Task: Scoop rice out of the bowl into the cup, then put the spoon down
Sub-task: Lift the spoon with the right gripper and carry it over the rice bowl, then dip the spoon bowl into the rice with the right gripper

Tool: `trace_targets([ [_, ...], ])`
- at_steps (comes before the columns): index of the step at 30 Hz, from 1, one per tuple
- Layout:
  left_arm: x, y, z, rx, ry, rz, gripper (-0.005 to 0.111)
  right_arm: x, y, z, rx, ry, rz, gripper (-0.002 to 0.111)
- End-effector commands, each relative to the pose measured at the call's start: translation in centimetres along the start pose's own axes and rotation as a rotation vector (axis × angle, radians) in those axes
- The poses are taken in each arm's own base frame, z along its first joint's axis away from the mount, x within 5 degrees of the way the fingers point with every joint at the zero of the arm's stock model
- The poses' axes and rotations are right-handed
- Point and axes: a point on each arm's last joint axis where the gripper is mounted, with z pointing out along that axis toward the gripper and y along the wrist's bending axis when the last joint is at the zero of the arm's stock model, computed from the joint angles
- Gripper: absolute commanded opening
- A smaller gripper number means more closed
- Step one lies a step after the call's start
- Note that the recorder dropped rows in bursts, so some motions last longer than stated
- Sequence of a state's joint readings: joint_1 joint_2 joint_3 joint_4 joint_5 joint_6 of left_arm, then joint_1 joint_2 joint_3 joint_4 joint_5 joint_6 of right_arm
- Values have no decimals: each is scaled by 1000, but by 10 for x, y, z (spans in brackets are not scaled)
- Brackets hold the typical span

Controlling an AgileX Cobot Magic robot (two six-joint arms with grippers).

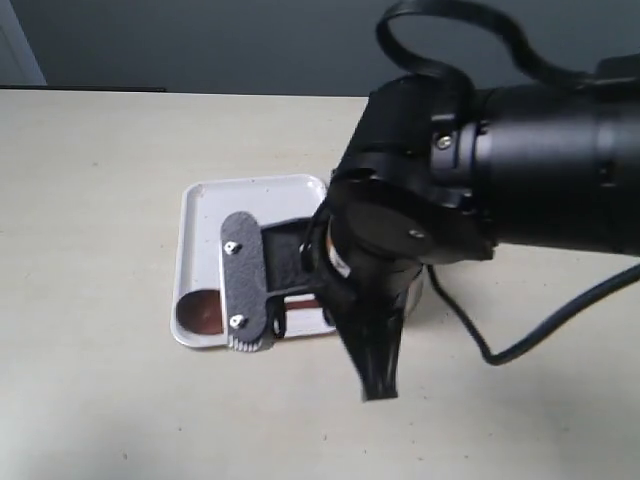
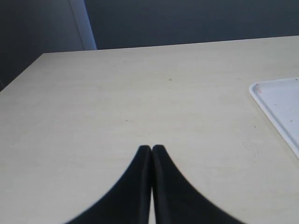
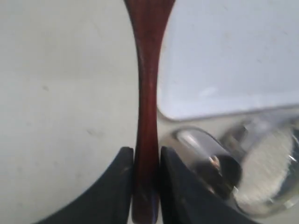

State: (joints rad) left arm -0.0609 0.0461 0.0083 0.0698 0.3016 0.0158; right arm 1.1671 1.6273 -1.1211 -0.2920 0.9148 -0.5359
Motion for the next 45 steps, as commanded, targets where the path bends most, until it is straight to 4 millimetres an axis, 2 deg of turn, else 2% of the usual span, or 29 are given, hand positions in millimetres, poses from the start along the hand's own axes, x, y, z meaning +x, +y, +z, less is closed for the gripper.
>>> trace_targets([
  [1,-4,0,-1,1,-21,-6,1,32,-26,-23,275,231,66,-1],
  [4,-4,0,-1,1,-21,-6,1,54,-47,-28,419,354,136,-1],
  [10,-4,0,-1,1,-21,-6,1,99,-76,-21,436,403,283,-1],
  [15,-4,0,-1,1,-21,-6,1,120,-98,-16,519,410,253,-1],
  [20,-4,0,-1,1,-21,-6,1,121,-112,-4,588,514,53,-1],
  [23,-4,0,-1,1,-21,-6,1,120,-117,10,595,598,-67,-1],
  [29,-4,0,-1,1,-21,-6,1,116,-118,45,537,686,-196,-1],
  [36,-4,0,-1,1,-21,-6,1,123,-117,80,455,744,-236,-1],
  [45,-4,0,-1,1,-19,-6,1,124,-113,93,413,771,-239,-1],
])
